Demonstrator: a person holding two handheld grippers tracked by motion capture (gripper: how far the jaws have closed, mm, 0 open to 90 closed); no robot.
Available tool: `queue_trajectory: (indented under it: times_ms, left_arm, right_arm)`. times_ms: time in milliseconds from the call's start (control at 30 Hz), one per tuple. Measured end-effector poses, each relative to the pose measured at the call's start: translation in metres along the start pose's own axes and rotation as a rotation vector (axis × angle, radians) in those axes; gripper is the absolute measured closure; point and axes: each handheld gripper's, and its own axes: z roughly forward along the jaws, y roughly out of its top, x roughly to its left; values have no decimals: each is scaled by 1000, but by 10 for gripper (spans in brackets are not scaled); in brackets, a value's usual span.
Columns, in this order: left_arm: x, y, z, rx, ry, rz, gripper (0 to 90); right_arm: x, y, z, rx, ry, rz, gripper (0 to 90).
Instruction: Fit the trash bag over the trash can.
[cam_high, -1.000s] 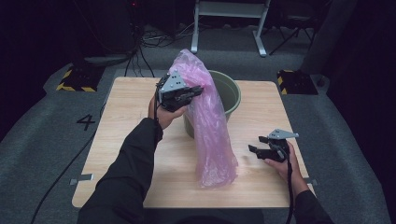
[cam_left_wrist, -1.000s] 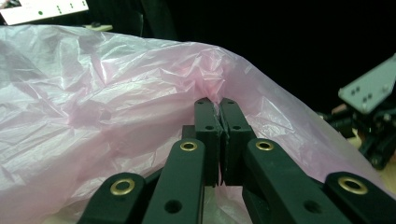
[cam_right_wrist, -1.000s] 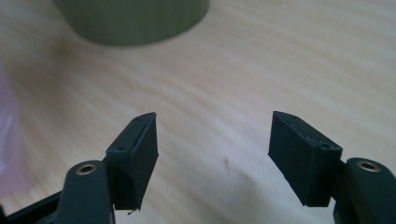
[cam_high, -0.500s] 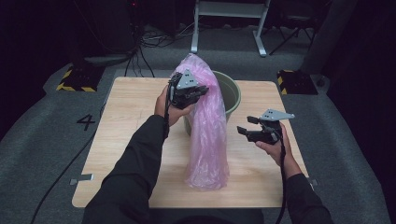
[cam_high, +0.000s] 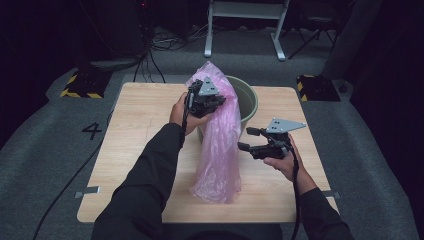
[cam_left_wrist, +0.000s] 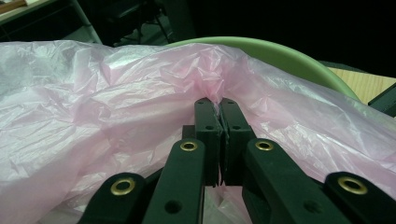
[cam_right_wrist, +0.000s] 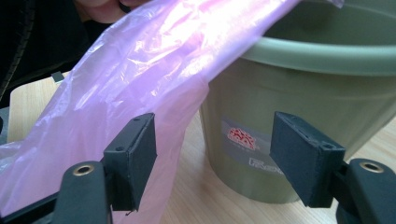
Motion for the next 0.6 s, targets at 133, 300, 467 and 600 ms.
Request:
queue_trajectory:
  times_ms: [133,300,467,600]
  left_arm:
    - [-1,0,3,26,0,4,878]
    - [-1,0,5,37,13,6,879]
    - [-2,0,7,51,11,7,878]
    - [-5,1,9,65,6,17,879]
  right_arm:
    - [1,2,0,-15,12,0,310]
    - [4,4,-3,-40,68,32,275]
    - [17,9,-1,-41,99,21,260]
    - [26,13,4,-23,92,3,264]
